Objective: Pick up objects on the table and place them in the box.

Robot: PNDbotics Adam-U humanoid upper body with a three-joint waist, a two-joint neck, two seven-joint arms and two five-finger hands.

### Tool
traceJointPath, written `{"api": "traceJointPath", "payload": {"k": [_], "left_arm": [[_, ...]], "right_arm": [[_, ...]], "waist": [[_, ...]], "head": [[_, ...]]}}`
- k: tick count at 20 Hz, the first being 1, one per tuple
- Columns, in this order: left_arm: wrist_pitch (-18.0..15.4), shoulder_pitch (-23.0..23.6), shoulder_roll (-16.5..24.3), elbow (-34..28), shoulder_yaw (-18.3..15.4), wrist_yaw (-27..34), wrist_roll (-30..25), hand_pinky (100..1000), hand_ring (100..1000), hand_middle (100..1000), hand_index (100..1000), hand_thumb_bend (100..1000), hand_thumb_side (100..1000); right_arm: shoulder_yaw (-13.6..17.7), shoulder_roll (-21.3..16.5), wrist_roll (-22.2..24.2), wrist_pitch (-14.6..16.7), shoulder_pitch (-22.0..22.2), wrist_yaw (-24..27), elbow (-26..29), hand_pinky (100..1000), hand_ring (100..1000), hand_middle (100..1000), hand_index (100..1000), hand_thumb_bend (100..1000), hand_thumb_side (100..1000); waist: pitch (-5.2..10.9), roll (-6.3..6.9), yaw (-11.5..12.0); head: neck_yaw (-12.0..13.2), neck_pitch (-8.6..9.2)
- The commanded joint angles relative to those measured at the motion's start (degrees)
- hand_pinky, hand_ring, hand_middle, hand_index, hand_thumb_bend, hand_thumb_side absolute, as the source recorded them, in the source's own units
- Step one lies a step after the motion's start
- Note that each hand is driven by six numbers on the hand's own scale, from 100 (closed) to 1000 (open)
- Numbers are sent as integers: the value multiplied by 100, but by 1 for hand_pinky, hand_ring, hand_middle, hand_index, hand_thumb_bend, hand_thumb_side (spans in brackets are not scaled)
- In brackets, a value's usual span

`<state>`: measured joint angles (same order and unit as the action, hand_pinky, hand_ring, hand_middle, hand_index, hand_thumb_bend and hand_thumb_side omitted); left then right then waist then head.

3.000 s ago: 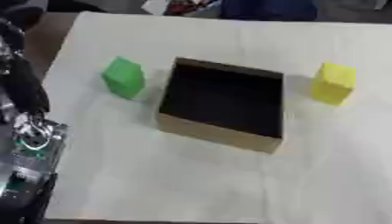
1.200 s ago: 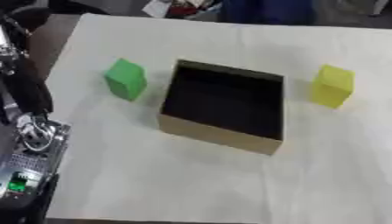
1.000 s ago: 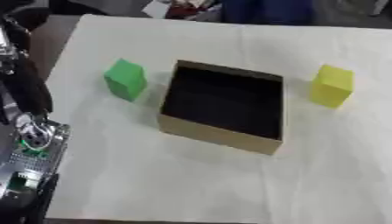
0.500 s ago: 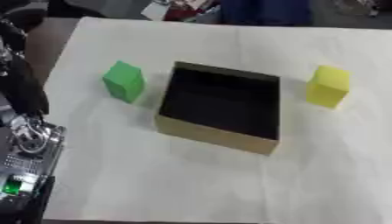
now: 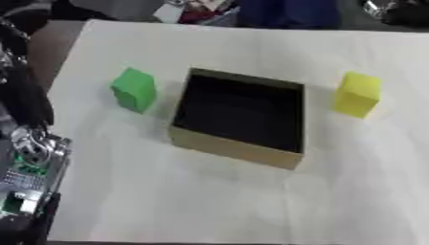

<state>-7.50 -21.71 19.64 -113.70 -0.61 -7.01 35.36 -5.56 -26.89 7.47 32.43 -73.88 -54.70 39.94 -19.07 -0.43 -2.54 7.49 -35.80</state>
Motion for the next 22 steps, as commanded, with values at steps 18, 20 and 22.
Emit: {"api": "traceJointPath", "payload": {"k": [18,20,22], "left_arm": [[1,-79,42,-89,-1,8,-35,728,641,646,758,155,1000],[1,-80,41,-89,0,9,-35,727,641,646,758,155,1000],[0,-83,40,-89,2,10,-37,727,641,646,758,155,1000]], "right_arm": [[-729,-159,1052,768,183,843,443,996,1000,946,969,337,1000],[-769,-202,1248,654,197,977,543,992,1000,914,951,504,1000],[-785,-238,1403,537,209,1055,644,995,1000,907,948,634,1000]], "waist": [[97,22,-21],[96,19,-25],[96,17,-26]], "head": [[16,-22],[16,-17],[17,-12]]}}
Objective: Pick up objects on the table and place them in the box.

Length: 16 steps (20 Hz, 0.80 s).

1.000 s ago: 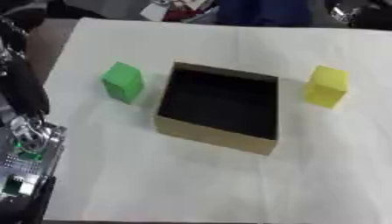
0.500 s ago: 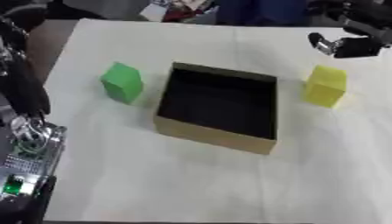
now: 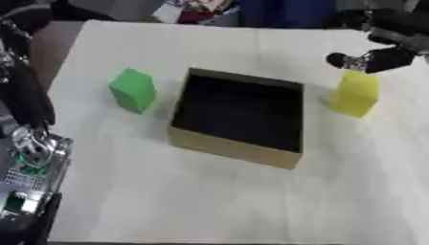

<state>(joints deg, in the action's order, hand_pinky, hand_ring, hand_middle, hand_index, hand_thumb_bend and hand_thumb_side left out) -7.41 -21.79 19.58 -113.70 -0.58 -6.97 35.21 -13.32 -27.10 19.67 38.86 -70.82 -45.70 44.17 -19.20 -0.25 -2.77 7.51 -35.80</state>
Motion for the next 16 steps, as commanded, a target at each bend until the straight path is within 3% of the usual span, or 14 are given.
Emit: {"api": "traceJointPath", "payload": {"k": [1,4,9,14,16], "left_arm": [[-9,-76,46,-89,-2,7,-23,727,642,647,758,155,1000],[-7,-75,47,-89,-2,10,-22,727,642,647,758,155,1000],[-3,-73,46,-89,-1,13,-24,726,643,648,758,155,1000],[1,-72,47,-89,-3,14,-30,726,644,648,758,155,1000],[3,-74,46,-89,-4,13,-35,725,644,649,758,154,1000]], "right_arm": [[-17,-236,261,-157,-92,162,268,999,1000,908,948,678,1000],[-23,-281,486,-296,-86,74,372,1000,1000,920,946,830,1000],[-18,-334,901,-454,-74,-272,436,1000,1000,955,963,964,975],[16,-376,1199,-692,-34,-779,429,1000,1000,969,977,1000,662],[37,-383,1251,-804,-7,-948,397,1000,1000,969,986,985,616]], "waist": [[109,-2,-4],[108,-5,-6],[106,-6,-17],[108,1,-22],[107,3,-24]], "head": [[18,-10],[17,-9],[22,-11],[29,-5],[32,-6]]}}
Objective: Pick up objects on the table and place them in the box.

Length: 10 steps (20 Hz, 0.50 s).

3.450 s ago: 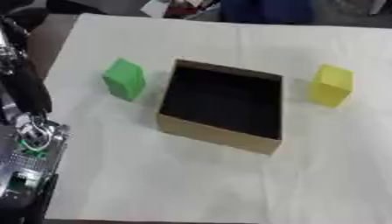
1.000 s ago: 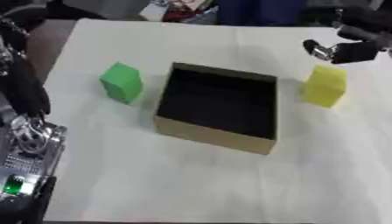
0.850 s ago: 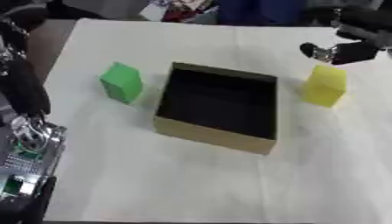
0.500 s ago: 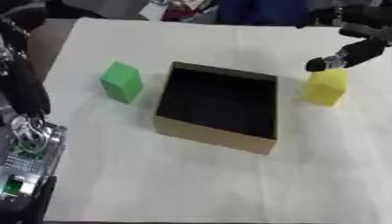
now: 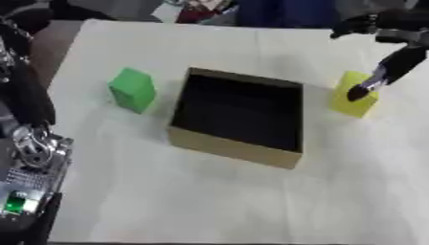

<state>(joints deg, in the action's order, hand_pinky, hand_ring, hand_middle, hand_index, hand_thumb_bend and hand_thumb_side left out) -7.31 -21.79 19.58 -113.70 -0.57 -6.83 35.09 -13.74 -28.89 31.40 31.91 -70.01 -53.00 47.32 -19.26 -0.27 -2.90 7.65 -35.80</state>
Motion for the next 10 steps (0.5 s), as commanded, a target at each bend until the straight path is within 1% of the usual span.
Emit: {"api": "traceJointPath", "payload": {"k": [1,3,6,10], "left_arm": [[-7,-74,45,-89,-5,-1,-25,725,644,649,758,154,1000],[-5,-74,42,-89,-7,-2,-28,724,645,649,758,154,1000],[-1,-76,39,-89,-6,-8,-37,724,645,649,758,153,1000],[2,-80,34,-89,-7,-16,-44,723,646,649,758,152,1000]], "right_arm": [[94,-202,98,-160,-74,-267,58,1000,1000,969,991,964,595],[134,-201,118,-272,-54,-305,9,1000,1000,954,1000,908,551],[184,-202,99,-490,-20,-288,-59,1000,1000,934,1000,854,531],[238,-210,38,-816,17,-290,-141,1000,1000,924,1000,826,524]], "waist": [[112,6,-11],[111,7,-12],[109,8,-8],[107,8,8]], "head": [[20,-6],[25,-8],[31,-3],[36,4]]}}
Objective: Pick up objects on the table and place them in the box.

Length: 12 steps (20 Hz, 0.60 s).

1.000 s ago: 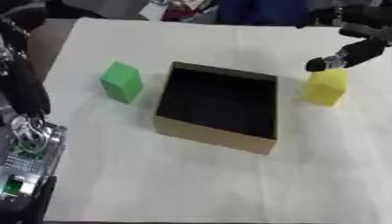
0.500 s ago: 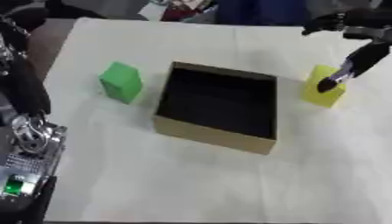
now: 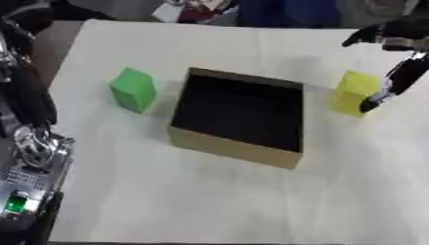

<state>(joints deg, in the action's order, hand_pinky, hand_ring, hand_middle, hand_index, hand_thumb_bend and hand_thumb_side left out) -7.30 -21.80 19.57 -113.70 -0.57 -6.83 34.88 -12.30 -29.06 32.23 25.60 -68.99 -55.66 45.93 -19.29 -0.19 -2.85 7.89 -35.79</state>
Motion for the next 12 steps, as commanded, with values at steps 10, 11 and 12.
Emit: {"api": "traceJointPath", "payload": {"k": [10,11,12], "left_arm": [[2,-99,19,-89,-3,-43,-47,722,647,650,757,149,987],[2,-102,18,-89,-3,-45,-50,722,647,650,757,149,987],[2,-103,17,-89,-2,-47,-54,722,647,650,756,148,987]], "right_arm": [[248,-137,-191,-909,-17,-53,-325,1000,1000,910,993,798,510],[259,-128,-190,-946,-9,-49,-352,1000,1000,909,994,792,506],[273,-118,-185,-981,-1,-44,-381,1000,1000,911,993,791,505]], "waist": [[70,6,46],[67,8,52],[65,9,56]], "head": [[10,18],[8,18],[6,19]]}}
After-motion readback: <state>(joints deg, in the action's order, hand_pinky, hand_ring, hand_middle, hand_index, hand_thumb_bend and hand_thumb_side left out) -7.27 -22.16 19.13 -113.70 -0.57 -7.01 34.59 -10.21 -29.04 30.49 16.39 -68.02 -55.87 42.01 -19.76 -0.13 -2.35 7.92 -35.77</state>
